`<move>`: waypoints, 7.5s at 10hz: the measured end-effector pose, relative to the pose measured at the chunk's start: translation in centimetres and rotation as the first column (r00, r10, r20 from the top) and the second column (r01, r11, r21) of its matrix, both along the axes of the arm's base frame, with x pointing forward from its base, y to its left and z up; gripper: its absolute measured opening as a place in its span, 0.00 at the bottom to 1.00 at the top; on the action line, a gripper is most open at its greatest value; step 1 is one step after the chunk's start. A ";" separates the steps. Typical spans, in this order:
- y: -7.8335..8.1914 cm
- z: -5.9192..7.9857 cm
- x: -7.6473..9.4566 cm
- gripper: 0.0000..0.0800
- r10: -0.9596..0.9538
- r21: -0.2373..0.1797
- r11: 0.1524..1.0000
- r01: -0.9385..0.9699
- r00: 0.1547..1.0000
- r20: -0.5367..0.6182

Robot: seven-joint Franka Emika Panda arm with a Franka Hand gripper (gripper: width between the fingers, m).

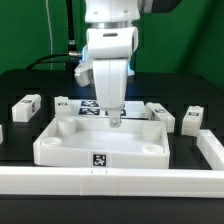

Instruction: Assemble desk

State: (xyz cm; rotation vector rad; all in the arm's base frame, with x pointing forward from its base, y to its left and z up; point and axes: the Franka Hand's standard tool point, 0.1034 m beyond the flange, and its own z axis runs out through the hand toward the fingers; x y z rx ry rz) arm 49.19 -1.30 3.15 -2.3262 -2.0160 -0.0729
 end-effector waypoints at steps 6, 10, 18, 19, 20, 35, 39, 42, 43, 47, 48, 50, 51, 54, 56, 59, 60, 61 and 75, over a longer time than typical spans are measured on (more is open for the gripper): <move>-0.4 -2.0 -1.1 0.81 -0.021 0.004 1.000 0.021 0.999 -0.032; -0.4 -2.0 -1.1 0.22 -0.021 0.004 1.000 0.022 0.999 -0.033; -0.4 -2.0 -0.8 0.07 0.019 -0.001 1.000 -0.019 0.999 -0.027; -0.1 -2.0 -0.1 0.07 0.078 -0.012 0.997 -0.078 0.997 -0.018; 0.8 -2.0 0.9 0.07 0.130 -0.022 0.991 -0.130 0.992 -0.009; 4.8 -1.3 2.4 0.63 0.045 -0.016 0.999 -0.045 0.999 -0.032; 5.5 2.4 3.2 0.81 -0.141 -0.028 0.990 0.142 0.990 0.013; 7.9 3.5 3.3 0.81 -0.303 -0.023 0.952 0.304 0.953 0.024; 8.0 3.2 3.1 0.81 -0.300 -0.021 0.954 0.301 0.954 0.028; 7.9 3.2 3.1 0.81 -0.402 -0.018 0.915 0.402 0.915 0.020; 8.0 3.3 3.1 0.81 -0.507 0.008 0.862 0.507 0.861 0.044; 8.9 3.3 1.7 0.81 -0.821 0.004 0.571 0.821 0.571 -0.019; 9.8 3.2 1.4 0.81 -0.893 -0.006 0.449 0.893 0.449 -0.038; 10.8 3.1 1.2 0.81 -0.962 -0.015 0.266 0.964 0.264 -0.069; 11.1 3.1 1.1 0.81 -0.989 -0.027 0.113 0.993 0.110 -0.095; 11.7 3.1 0.6 0.81 -0.948 -0.097 -0.269 0.958 -0.281 -0.149; 11.9 3.0 0.6 0.81 -0.922 -0.111 -0.342 0.933 -0.356 -0.153; 11.9 3.0 0.6 0.81 -0.905 -0.119 -0.382 0.916 -0.397 -0.155; 13.4 2.2 -0.3 0.81 -0.949 -0.635 -0.062 0.770 -0.242 -0.200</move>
Offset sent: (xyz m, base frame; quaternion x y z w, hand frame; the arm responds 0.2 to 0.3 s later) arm -0.0026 0.0028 -0.0098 -0.0010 0.0082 0.0056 1.0000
